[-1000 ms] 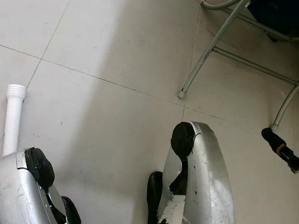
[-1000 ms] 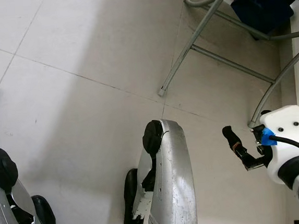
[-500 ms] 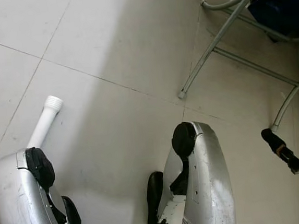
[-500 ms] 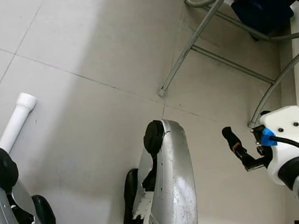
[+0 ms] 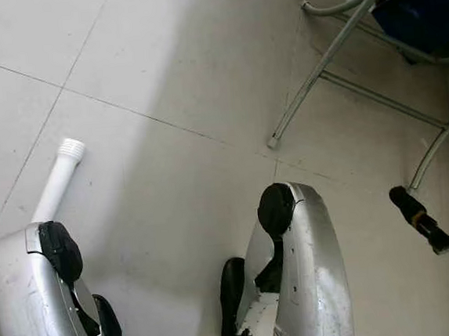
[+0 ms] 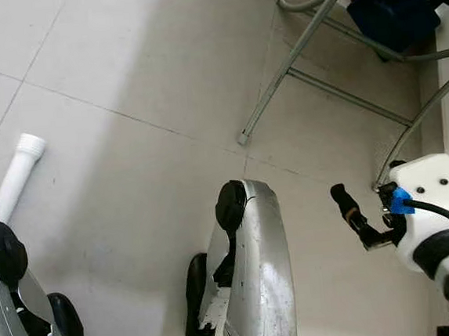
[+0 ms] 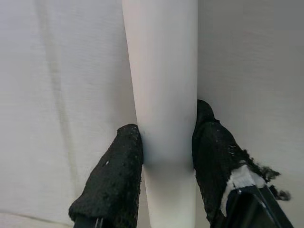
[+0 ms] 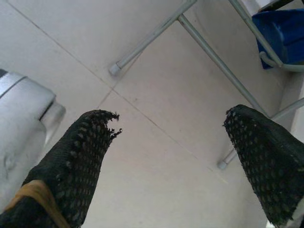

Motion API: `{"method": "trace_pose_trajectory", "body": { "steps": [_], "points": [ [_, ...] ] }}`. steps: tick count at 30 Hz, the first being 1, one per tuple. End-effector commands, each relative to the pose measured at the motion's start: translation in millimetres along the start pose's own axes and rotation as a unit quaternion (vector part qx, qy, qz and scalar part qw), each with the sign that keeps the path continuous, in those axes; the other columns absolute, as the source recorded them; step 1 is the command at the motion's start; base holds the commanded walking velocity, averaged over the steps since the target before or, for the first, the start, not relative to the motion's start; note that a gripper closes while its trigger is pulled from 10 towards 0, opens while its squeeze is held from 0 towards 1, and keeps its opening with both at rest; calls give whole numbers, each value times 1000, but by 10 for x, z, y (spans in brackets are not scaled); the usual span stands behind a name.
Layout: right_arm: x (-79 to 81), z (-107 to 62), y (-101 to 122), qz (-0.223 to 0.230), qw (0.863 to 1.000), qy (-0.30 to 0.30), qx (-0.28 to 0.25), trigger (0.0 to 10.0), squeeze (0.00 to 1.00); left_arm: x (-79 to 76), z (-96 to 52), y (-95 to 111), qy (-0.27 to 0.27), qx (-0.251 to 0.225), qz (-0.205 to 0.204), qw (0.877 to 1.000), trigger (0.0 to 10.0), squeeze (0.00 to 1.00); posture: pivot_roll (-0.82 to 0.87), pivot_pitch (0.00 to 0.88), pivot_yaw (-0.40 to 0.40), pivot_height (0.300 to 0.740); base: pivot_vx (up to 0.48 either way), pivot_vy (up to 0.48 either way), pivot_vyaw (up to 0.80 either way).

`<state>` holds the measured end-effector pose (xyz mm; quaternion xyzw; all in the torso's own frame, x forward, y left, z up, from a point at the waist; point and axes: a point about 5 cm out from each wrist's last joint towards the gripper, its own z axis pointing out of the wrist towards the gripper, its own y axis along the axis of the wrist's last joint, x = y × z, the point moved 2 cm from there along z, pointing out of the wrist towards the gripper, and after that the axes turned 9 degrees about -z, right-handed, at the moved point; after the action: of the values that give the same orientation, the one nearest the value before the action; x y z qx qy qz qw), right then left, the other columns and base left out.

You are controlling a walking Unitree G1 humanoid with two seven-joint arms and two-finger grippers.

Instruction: Building children table

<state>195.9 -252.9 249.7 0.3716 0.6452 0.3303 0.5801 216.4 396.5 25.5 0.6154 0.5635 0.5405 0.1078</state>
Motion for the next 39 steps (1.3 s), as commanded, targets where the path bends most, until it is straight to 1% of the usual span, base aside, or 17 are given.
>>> {"method": "trace_pose_trajectory", "body": {
  "steps": [1, 10, 11, 13, 15, 16, 17, 19, 20, 21, 22, 29, 31, 32, 33, 34, 39],
  "points": [
    [0, 11, -81, 7, 1000, -11, 17, 10000, 0, 100, -97, -225, 23, 31, 9, 999, 0, 0, -300, 522, -282, 300, 0, 0, 0],
    [95, 124, -100, 27, 999, -16, 3, 10000, 0, 264, -101, -158, 67, 9, 11, 998, 0, 0, -242, 498, -251, 300, 0, 0, 0],
    [113, 154, -102, 33, 999, -19, -1, 10000, 0, 297, -105, -162, 70, 8, 9, 997, 2627, 0, -213, 485, -236, 300, 0, 0, 0],
    [125, 176, -103, 37, 999, -21, -3, 10000, 0, 321, -109, -166, 72, 8, 8, 997, 2627, 0, -213, 485, -236, 300, 0, 0, 0],
    [149, 242, -107, 48, 998, -28, -11, 10000, 0, 399, -104, -121, 73, -2, 1, 997, 5725, 0, -167, 450, -209, 300, 0, 0, 0],
    [160, 272, -112, 51, 998, -31, -14, 10000, 0, 423, -97, -92, 74, -7, 0, 997, 5725, 0, -160, 446, -206, 300, 0, 0, 0],
    [171, 303, -114, 56, 998, -34, -18, 10000, 0, 454, -88, -51, 72, -15, -2, 997, 7490, 0, -145, 435, -194, 300, 0, 0, 0],
    [171, 303, -114, 56, 998, -34, -18, 10000, 0, 454, -88, -51, 72, -15, -2, 997, 7490, 0, -145, 435, -194, 300, 0, 0, 0],
    [195, 357, -121, 65, 997, -40, -24, 10000, 0, 506, -68, 53, 69, -35, -1, 997, 8549, 0, -116, 418, -173, 300, 0, 0, 0],
    [195, 357, -121, 65, 997, -40, -24, 10000, 0, 506, -68, 53, 69, -35, -1, 997, 8549, 0, -116, 418, -173, 300, 0, 0, 0],
    [214, 389, -128, 72, 996, -43, -27, 10000, 0, 553, -53, 138, 69, -50, -4, 996, 10000, 0, -96, 402, -166, 300, 0, 0, 0],
    [298, 510, -154, 96, 994, -51, -35, 10000, 0, 707, 15, 577, 68, -123, -11, 990, 10000, 0, -34, 352, -134, 300, 0, 0, 0],
    [323, 562, -163, 103, 992, -57, -36, 10000, 0, 768, 37, 871, 65, -171, -12, 983, 10000, 0, -13, 330, -121, 305, 0, 0, 0],
    [323, 562, -163, 103, 992, -57, -36, 10000, 0, 768, 37, 871, 65, -171, -12, 983, 10000, 0, -13, 330, -121, 305, 0, 0, 0],
    [345, 617, -163, 109, 991, -63, -38, 10000, 0, 791, 45, 1100, 59, -208, -13, 976, 10000, 0, 8, 303, -106, 315, 0, 0, 0],
    [352, 636, -160, 112, 991, -64, -39, 10000, 0, 801, 47, 1179, 59, -220, -16, 974, 10000, 0, 12, 296, -102, 320, 0, 0, 0],
    [377, 690, -161, 117, 990, -69, -42, 10000, 0, 810, 60, 1328, 56, -238, -22, 969, 10000, 0, 27, 270, -92, 335, 0, 0, 0]
  ]
}}
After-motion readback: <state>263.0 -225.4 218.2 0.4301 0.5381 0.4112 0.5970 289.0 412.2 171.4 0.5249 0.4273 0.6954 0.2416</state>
